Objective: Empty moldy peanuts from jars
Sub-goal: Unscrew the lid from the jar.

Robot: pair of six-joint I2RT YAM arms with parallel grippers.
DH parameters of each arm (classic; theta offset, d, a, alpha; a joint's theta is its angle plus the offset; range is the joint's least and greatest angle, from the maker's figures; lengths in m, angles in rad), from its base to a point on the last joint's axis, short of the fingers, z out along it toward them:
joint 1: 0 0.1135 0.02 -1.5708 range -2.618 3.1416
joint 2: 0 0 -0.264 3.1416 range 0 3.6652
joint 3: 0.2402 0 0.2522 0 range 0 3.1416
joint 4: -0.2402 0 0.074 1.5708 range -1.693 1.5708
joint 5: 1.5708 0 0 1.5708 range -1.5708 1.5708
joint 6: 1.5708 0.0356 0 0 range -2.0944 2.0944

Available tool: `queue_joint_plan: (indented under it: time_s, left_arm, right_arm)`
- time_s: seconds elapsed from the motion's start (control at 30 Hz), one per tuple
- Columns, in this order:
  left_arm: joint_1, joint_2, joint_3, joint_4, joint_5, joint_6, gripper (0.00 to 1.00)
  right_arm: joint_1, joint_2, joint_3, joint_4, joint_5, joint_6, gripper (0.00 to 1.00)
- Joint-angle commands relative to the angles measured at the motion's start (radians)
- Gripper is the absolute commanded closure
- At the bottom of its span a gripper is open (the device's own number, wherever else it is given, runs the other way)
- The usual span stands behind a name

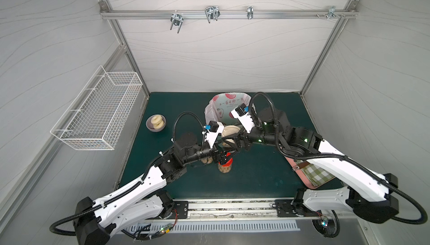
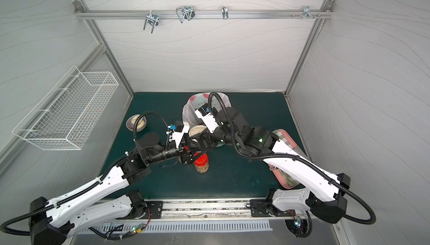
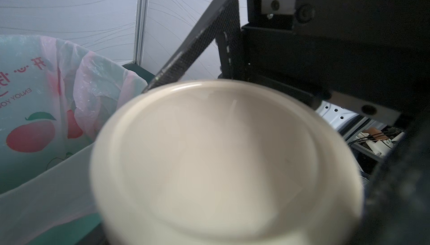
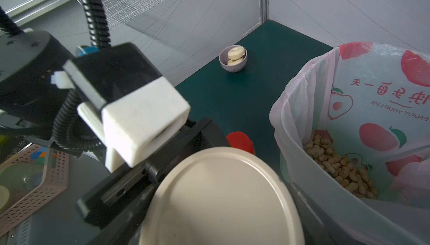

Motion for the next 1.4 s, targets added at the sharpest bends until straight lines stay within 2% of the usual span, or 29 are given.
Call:
queue_joint_plan:
  time_s: [0.0, 0.17, 0.53, 0.7, 1.03, 1.37]
  left_arm:
    - [0.006, 0.006, 0.045, 0.070, -0.014, 0.006, 1.00]
    - [0.007, 0.011, 0.048, 0.073, -0.001, 0.002, 1.00]
    - [0.031, -0.003, 0.040, 0.094, 0.063, -0.019, 1.00]
    - [0.037, 0.000, 0.045, 0.096, 0.099, -0.026, 1.00]
    - [0.043, 0.014, 0.054, 0.092, 0.147, -0.030, 1.00]
    - [0.044, -0.020, 0.046, 0.067, 0.121, -0.021, 1.00]
  right_arm:
    - [0.017, 0.001, 0.033, 0.053, -0.100, -0.008, 0.23]
    - [-0.006, 0.004, 0.037, 0.056, -0.179, -0.008, 0.33]
    - [-0.207, 0.016, 0.037, 0.113, -0.758, -0.019, 0.42]
    - [-0.245, 0.032, 0.035, 0.141, -0.918, -0.019, 0.43]
    - [-0.247, 0.066, 0.064, 0.147, -1.011, -0.024, 0.43]
    - [-0.322, 0.043, 0.054, 0.128, -0.966, -0.025, 0.44]
